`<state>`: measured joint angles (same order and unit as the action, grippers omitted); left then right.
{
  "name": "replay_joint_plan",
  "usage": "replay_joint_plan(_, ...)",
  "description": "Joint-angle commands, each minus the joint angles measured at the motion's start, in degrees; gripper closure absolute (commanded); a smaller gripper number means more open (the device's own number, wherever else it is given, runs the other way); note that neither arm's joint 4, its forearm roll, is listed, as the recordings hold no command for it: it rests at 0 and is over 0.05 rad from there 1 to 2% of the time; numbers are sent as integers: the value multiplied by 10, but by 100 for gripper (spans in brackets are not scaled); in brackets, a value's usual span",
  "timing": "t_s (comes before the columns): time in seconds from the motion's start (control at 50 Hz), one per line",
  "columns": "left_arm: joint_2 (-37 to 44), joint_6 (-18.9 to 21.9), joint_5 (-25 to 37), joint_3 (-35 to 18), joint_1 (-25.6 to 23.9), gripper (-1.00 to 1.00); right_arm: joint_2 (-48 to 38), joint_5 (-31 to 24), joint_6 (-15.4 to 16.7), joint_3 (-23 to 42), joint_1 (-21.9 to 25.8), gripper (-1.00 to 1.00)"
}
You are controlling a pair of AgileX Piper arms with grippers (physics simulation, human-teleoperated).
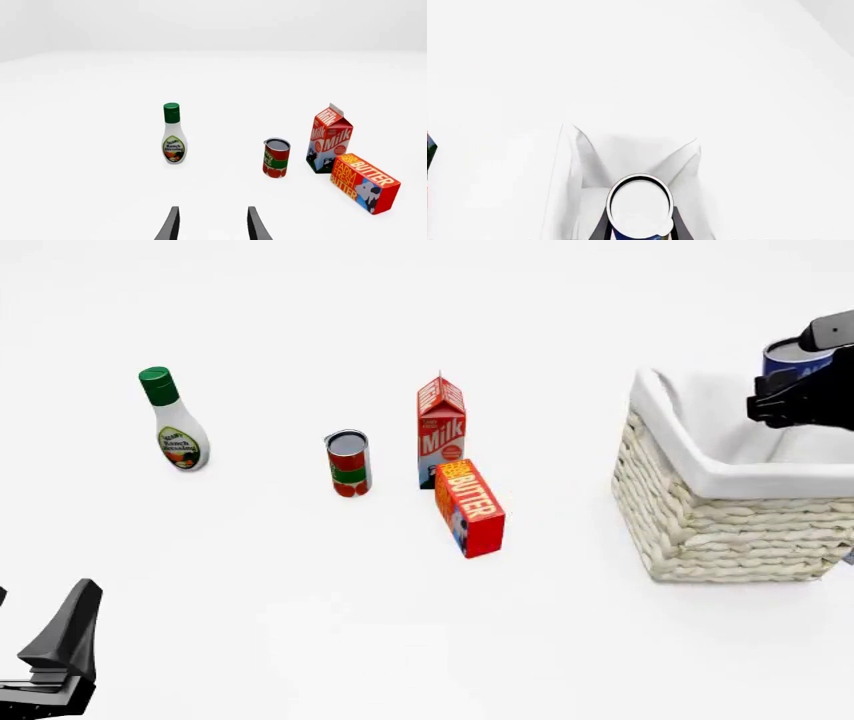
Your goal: Pick the alphabet soup and place it in the basket.
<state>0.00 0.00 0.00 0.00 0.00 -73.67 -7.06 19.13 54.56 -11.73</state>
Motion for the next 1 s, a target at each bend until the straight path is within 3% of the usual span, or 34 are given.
replay_joint_plan(0.02, 0, 0, 0, 0, 0, -100, -21, 2, -3, 12, -9, 100)
replay_joint_plan(1.0, 0, 0, 0, 0, 0, -100, -95, -50, 32, 76, 5, 100)
